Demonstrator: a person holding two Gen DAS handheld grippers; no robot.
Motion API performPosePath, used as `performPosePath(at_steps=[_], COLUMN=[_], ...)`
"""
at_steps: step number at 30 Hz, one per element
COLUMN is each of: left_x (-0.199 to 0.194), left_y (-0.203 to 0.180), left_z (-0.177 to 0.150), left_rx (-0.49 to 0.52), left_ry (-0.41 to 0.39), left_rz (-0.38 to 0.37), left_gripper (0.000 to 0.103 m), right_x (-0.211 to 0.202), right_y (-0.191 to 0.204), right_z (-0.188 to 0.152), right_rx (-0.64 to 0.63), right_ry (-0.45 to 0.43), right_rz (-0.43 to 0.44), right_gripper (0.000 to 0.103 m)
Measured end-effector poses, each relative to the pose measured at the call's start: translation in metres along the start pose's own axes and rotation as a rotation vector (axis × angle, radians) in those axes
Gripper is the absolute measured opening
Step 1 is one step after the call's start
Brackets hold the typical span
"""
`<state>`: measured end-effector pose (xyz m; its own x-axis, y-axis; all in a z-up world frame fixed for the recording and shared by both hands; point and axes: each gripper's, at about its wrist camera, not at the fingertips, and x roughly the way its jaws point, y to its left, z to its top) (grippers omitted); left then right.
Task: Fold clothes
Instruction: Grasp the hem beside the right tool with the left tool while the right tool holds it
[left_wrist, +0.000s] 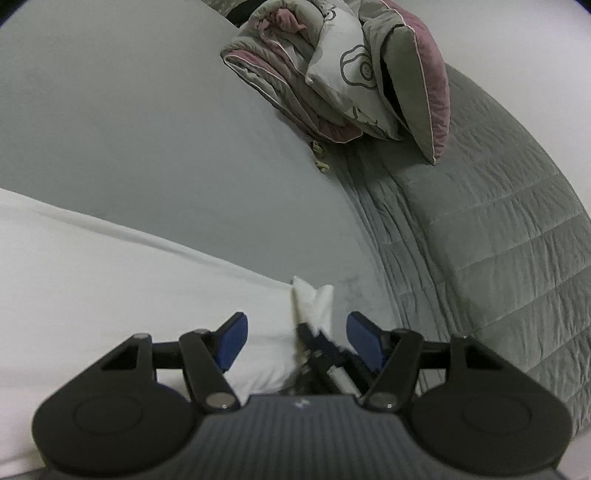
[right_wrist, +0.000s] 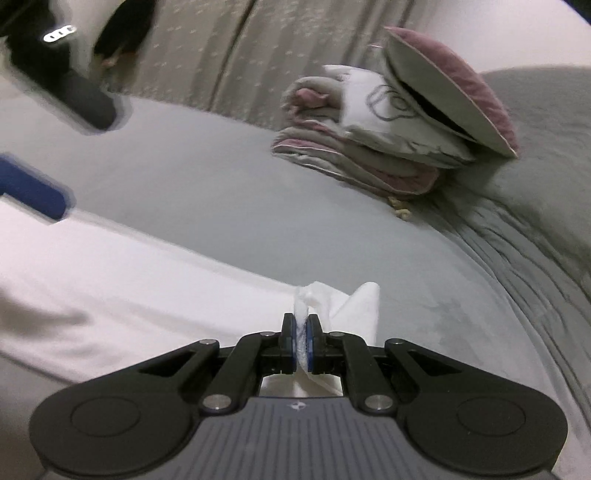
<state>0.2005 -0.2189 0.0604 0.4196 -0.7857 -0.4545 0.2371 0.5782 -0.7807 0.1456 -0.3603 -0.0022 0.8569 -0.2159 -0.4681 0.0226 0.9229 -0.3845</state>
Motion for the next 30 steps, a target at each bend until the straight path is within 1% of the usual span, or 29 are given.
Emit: performPosePath(at_steps=[3, 5, 7, 10, 15, 18, 21, 22, 24, 26, 30], left_x=[0.009, 0.013, 0.016, 0.022, 0.031, 0.033, 0.036, 0.038, 0.04, 0.042, 0.047], left_y=[0.003, 0.007, 0.012, 0.016, 0.02, 0.022, 0.024, 0.023, 0.022, 0.02, 0.019], left_z=[-0.003, -0.005, -0.007, -0.005, -0.002, -0.003, -0.003, -0.003, -0.002, 0.0, 0.005], left_rx=[-0.006, -0.012, -0.025, -0.049, -0.076, -0.086, -0.093, -0.094, -0.094, -0.094, -0.116], left_ry=[0.007, 0.008, 0.01, 0.011, 0.015, 0.02, 0.026, 0.028, 0.032, 0.036, 0.051], left_rz=[0.001, 0.0, -0.004, -0.018, -0.05, -0.063, -0.069, -0.071, -0.076, -0.084, -0.12], left_gripper=[0.061, 0.061, 0.061, 0.061, 0.061, 0.061, 0.061, 0.061, 0.061, 0.061, 0.061], right_x=[-0.003, -0.006, -0.008, -0.011, -0.013, -0.013, -0.01, -0.01, -0.009, -0.013, -0.03], right_y=[0.004, 0.006, 0.009, 0.012, 0.007, 0.015, 0.017, 0.015, 0.013, 0.012, 0.015], right_z=[-0.002, -0.004, -0.005, -0.008, -0.011, -0.011, -0.011, -0.01, -0.009, -0.008, -0.002], right_rx=[-0.04, -0.067, -0.093, -0.128, -0.108, -0.148, -0.156, -0.143, -0.122, -0.115, -0.15], right_ry=[-0.002, -0.003, -0.005, -0.006, -0.001, -0.003, 0.011, 0.015, 0.018, 0.003, -0.083], right_rz=[0.005, 0.009, 0.012, 0.019, 0.046, 0.043, 0.034, 0.039, 0.045, 0.049, 0.046], right_gripper=[0.009, 0.013, 0.02, 0.027, 0.028, 0.027, 0.026, 0.019, 0.009, 0.007, 0.007])
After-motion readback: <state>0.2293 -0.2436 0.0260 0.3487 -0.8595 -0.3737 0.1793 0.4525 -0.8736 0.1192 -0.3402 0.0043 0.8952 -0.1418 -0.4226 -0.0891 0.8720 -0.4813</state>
